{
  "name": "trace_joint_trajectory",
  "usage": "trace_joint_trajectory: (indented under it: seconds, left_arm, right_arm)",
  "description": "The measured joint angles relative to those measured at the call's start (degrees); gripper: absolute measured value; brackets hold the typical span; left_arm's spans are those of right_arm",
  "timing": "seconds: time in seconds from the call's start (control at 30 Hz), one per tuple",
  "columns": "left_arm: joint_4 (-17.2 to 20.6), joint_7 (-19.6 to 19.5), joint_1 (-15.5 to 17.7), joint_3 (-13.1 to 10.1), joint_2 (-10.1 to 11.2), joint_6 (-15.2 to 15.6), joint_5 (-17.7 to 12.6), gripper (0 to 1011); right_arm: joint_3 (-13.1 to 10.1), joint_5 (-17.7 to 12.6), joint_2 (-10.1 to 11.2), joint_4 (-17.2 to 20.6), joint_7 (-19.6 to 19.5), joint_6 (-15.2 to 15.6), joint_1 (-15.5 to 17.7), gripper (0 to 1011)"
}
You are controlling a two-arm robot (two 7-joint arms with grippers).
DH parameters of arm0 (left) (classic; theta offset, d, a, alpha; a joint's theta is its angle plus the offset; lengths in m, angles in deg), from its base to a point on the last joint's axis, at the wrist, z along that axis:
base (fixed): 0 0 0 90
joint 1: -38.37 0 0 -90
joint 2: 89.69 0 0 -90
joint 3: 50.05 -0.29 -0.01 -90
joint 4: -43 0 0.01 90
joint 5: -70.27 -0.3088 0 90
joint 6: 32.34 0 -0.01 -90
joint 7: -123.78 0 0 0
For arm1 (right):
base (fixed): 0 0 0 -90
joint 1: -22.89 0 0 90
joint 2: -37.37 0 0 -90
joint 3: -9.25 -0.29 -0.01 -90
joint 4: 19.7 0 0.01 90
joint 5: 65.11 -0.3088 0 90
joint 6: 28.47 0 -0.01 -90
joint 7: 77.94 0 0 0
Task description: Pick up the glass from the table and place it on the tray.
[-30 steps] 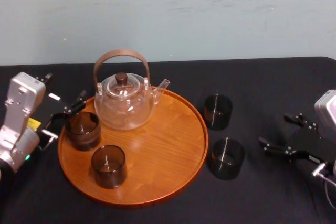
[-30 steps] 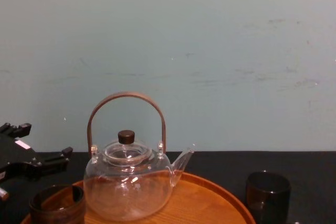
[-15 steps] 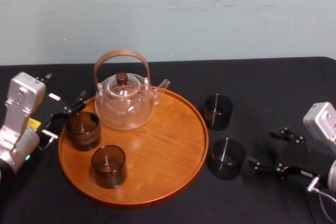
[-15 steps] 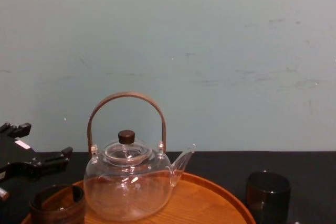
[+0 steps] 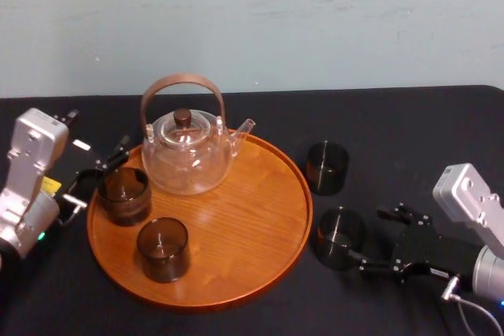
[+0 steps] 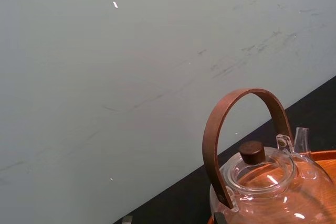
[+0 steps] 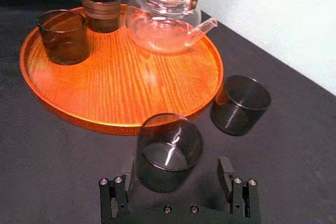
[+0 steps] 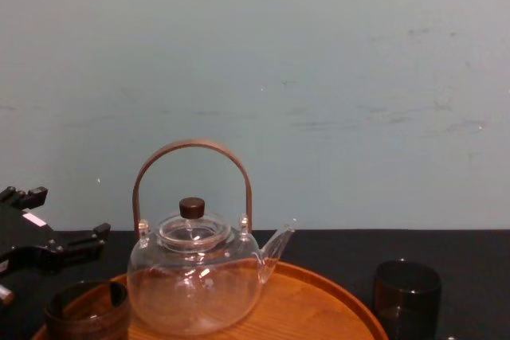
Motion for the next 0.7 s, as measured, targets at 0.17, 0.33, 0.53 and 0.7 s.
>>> trace_joint_trajectory:
  seconds: [0.17,0.33,0.53,0.7]
  left_arm:
    - [0.0,0.0,0.0,0.0,0.0,0.0,0.0,1001]
    - [0.0,0.0,0.0,0.0,0.0,0.0,0.0,1002]
    - [0.0,0.0,0.0,0.0,0.0,0.0,0.0,1001]
    - [0.0,0.0,0.0,0.0,0.0,0.0,0.0,1001]
  right_arm:
    - [-0.01,0.41,-0.66,0.16,0.73,0.28,0.15,1002]
    - [-0.01,0.79,-1.55,-0.13,1.14,0.69,-0.05,1002]
    - [-0.08,0.8,-2.98,-1.21,1.23,1.92,-0.78,1003]
    - [-0.14,0.65,-3.93,-2.0,1.09,2.99,-1.38,1002]
